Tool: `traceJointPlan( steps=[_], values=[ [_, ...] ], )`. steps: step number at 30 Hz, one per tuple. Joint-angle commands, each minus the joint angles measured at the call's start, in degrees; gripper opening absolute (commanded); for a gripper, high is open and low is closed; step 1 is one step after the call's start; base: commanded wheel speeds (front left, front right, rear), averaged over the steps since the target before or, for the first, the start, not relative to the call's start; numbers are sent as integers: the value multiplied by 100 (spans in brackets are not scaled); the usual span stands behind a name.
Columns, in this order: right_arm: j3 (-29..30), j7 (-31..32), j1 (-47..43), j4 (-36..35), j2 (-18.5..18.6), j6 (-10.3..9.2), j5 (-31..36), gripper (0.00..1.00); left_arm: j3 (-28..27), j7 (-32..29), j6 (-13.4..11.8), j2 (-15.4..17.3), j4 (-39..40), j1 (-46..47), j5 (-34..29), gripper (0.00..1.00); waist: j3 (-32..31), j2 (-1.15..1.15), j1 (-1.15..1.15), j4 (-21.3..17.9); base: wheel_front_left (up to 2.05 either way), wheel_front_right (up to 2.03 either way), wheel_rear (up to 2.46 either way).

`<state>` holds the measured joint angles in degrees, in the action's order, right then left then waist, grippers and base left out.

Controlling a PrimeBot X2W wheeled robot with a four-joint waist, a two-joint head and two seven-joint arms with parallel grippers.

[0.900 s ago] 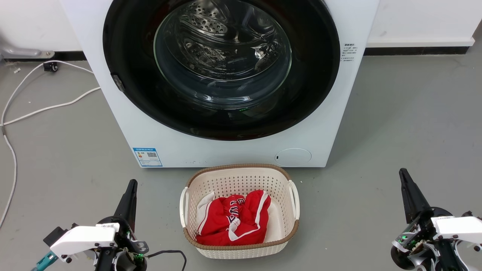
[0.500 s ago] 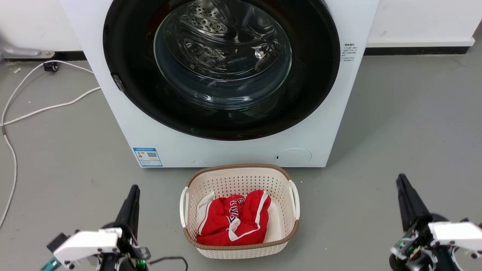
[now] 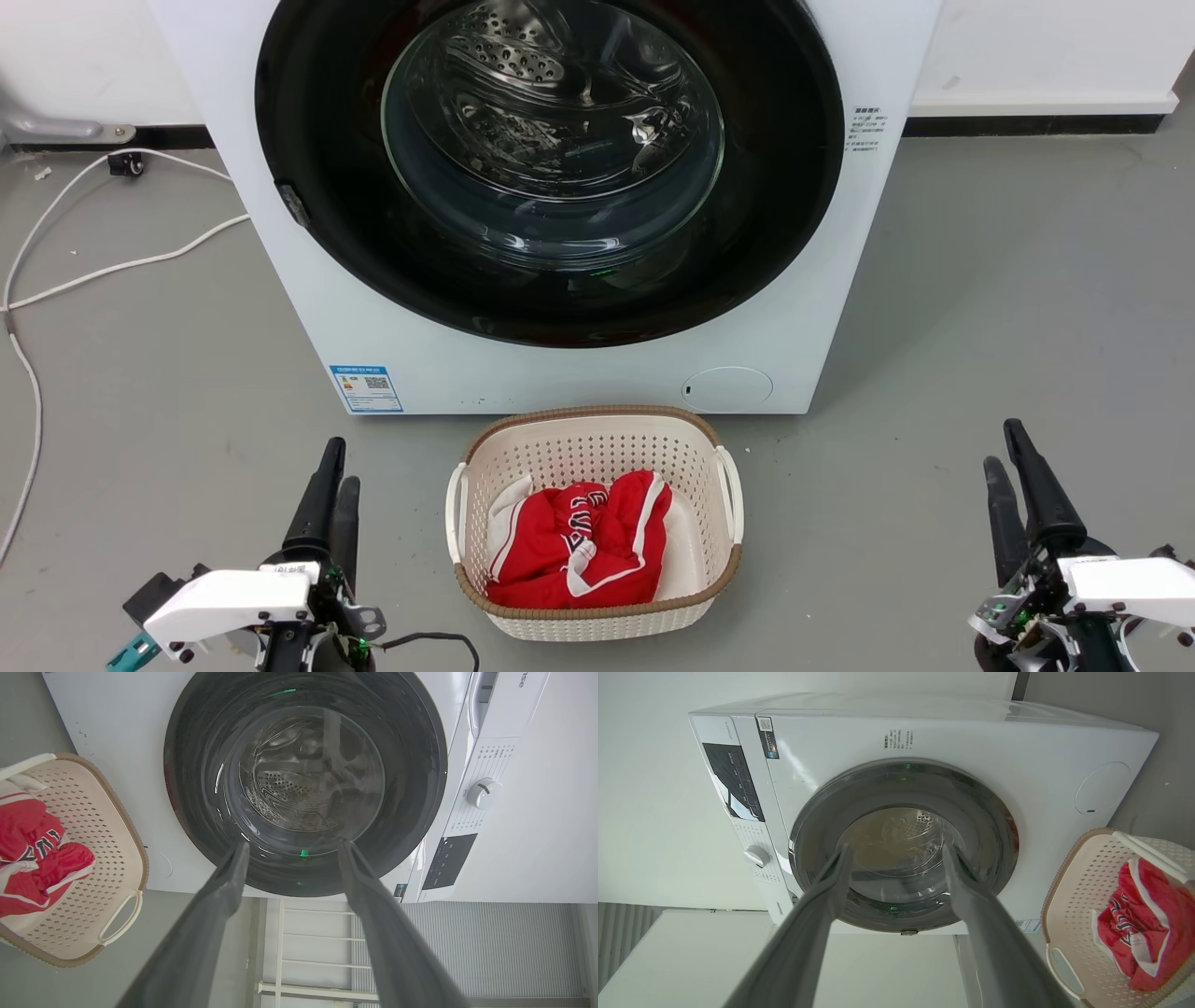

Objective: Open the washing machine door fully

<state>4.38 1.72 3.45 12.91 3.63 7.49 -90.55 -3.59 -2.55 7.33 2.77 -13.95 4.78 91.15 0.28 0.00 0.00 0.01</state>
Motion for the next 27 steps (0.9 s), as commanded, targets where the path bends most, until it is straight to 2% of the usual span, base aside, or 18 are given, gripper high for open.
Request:
traceJointPlan(
  steps=[1, 9, 15, 22, 27],
  values=[
    [-4, -60, 82, -172, 14, 0, 156, 100, 27, 60, 7, 20, 162, 179, -99, 100, 1, 0, 0, 0, 0, 0, 0],
    [-78, -247, 63, -562, 4, 0, 1215, 100, 22, 256, 9, 20, 492, 220, -1066, 100, 9, 0, 0, -3, 0, 0, 0],
    [-204, -377, 19, -827, -2, 0, 2432, 100, -3, 394, 10, 20, 745, 220, -1923, 100, 11, 0, 0, -4, 0, 0, 0],
    [-261, -517, -79, -957, -10, 0, 3617, 100, 38, 540, 11, 19, 896, 171, -2864, 100, 2, 0, 0, -9, 0, 0, 0],
    [-244, -612, -147, -992, -16, 0, 4225, 100, 119, 641, 12, 19, 956, 121, -3521, 100, -5, 0, 0, -9, 0, 0, 0]
  ],
)
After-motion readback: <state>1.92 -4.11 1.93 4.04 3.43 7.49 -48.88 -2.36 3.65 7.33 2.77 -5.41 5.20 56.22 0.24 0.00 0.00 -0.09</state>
